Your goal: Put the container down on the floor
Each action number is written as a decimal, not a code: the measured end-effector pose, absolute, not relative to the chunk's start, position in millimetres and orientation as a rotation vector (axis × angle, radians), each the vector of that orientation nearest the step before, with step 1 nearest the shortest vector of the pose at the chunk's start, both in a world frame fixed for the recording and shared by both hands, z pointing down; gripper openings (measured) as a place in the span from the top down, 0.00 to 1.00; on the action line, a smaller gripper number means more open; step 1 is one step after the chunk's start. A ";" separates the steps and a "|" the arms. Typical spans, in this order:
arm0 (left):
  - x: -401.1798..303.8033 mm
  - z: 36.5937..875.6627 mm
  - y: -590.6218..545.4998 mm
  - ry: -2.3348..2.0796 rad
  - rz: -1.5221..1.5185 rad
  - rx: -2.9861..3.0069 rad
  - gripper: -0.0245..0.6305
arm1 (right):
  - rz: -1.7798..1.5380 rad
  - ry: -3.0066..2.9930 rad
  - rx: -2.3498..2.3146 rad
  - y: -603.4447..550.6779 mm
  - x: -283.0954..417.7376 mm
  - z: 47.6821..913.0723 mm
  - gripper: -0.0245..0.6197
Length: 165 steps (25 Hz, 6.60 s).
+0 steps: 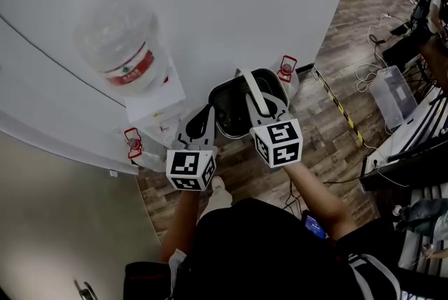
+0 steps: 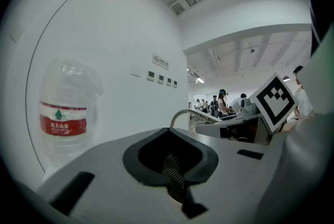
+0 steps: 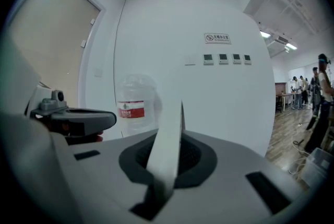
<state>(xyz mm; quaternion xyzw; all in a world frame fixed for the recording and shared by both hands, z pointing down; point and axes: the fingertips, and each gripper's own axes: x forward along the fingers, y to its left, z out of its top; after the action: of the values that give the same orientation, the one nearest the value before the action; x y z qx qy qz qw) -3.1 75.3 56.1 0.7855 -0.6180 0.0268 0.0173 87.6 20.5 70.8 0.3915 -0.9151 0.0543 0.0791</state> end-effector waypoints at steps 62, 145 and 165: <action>-51.5 127.4 -177.4 -1.770 0.132 2.368 0.94 | 0.276 -2.610 1.152 -233.0 23.4 136.7 0.91; -141.0 674.3 -232.1 -1.871 0.112 2.325 0.94 | 0.271 -2.602 1.176 -293.7 -64.4 682.0 0.91; -150.7 692.0 -230.6 -1.885 0.137 2.338 0.94 | 0.295 -2.556 1.185 -298.3 -69.7 713.4 0.91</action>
<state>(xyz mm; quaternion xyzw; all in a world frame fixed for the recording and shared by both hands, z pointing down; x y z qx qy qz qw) -150.7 -230.6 692.0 0.7759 -0.6256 0.0455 0.0674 -69.7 -298.3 713.4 0.4133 -0.8915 0.1029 0.1541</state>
